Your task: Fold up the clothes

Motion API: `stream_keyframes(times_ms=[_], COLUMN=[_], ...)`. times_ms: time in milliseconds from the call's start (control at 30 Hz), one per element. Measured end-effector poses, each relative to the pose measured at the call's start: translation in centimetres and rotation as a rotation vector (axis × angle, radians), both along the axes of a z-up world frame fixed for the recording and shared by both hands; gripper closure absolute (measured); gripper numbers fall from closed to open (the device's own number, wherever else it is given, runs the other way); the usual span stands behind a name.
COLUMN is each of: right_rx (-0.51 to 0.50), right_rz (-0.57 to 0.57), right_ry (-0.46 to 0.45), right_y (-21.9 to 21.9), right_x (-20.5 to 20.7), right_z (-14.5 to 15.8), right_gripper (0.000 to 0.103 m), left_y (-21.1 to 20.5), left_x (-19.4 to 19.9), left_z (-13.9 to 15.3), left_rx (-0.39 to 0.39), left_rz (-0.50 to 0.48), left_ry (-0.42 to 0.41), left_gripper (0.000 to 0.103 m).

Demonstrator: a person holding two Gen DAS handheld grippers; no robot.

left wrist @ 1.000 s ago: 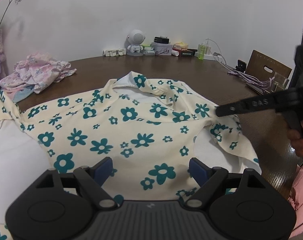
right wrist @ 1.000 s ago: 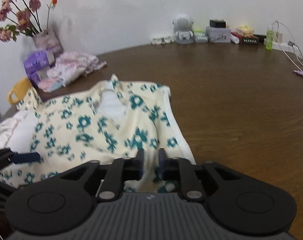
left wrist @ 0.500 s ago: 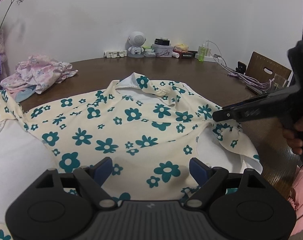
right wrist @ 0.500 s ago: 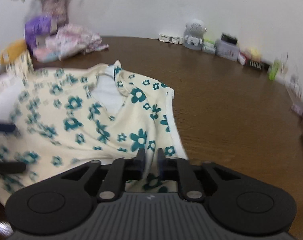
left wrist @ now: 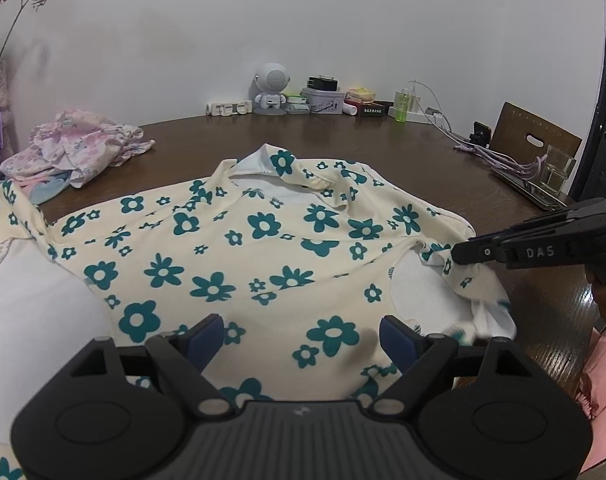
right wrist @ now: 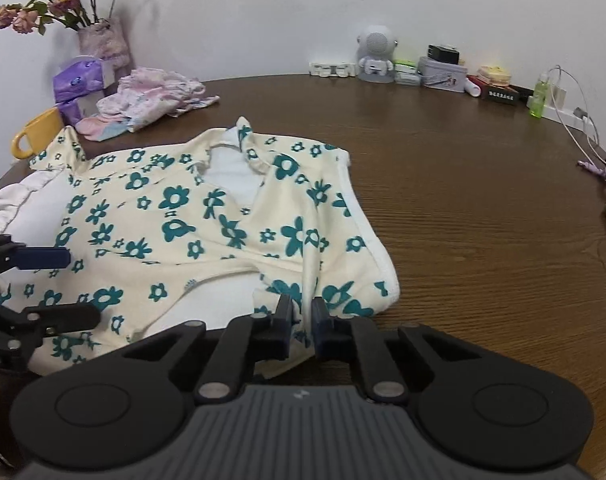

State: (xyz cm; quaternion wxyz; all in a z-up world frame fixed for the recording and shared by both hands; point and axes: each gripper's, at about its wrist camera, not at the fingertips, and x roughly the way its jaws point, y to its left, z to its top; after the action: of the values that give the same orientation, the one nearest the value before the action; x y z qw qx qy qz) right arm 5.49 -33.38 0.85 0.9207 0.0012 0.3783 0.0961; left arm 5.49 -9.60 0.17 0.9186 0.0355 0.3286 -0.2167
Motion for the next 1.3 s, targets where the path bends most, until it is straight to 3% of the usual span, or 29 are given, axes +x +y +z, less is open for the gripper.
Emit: stream_keyframes(times_ms=[67,100,267,600,633,733,933,1000,1100,1167,1300], right_rx=[0.052,0.063,0.016,0.02,0.025,-0.007,-0.002,0.02,0.055,0.04,-0.033], right_rz=[-0.002,0.0,0.026,0.112,0.122,0.147,0.053,0.054,0.069,0.092,0.141], right_ry=[0.0,-0.014,-0.084,-0.017,-0.009,0.005,0.01,0.009,-0.037,-0.075,-0.088], right_y=[-0.4,-0.4,0.0,1.0,1.1,1.4,-0.2,-0.3,-0.2,0.3,1.9], right_x=[0.0,0.1,2.5,10.7,11.2,11.8,12.3,12.2,11.8,11.9,13.4], right_z=[0.3,0.6,1.8,0.0,-0.1,-0.4,-0.7,-0.7,0.4,1.1,1.4], right_gripper=[0.073,0.07,0.068,0.068,0.071,0.1,0.1,0.097,0.085,0.07,0.068], left_y=[0.0,0.0,0.1,1.6,1.6,1.7,1.8,2.0,2.3,2.2,2.1], left_x=[0.0,0.0,0.0,1.1,1.2,1.6,1.6,1.6,1.9,2.6,4.4], left_z=[0.0,0.0,0.1,0.2,0.2,-0.1,-0.2,0.0,0.7,1.0,1.4], left_rx=[-0.001,-0.001,-0.003,-0.043,-0.046,-0.051,-0.06,-0.07,-0.082,-0.091,-0.109], left_rz=[0.002,0.003,0.011,0.059,0.056,0.057,0.064,0.075,0.088,0.095,0.115], left_ry=[-0.001,-0.001,-0.003,0.038,0.044,0.061,0.063,0.061,0.053,0.063,0.096], left_gripper=[0.018,0.018,0.018,0.018,0.018,0.018,0.018,0.019,0.019,0.019,0.019])
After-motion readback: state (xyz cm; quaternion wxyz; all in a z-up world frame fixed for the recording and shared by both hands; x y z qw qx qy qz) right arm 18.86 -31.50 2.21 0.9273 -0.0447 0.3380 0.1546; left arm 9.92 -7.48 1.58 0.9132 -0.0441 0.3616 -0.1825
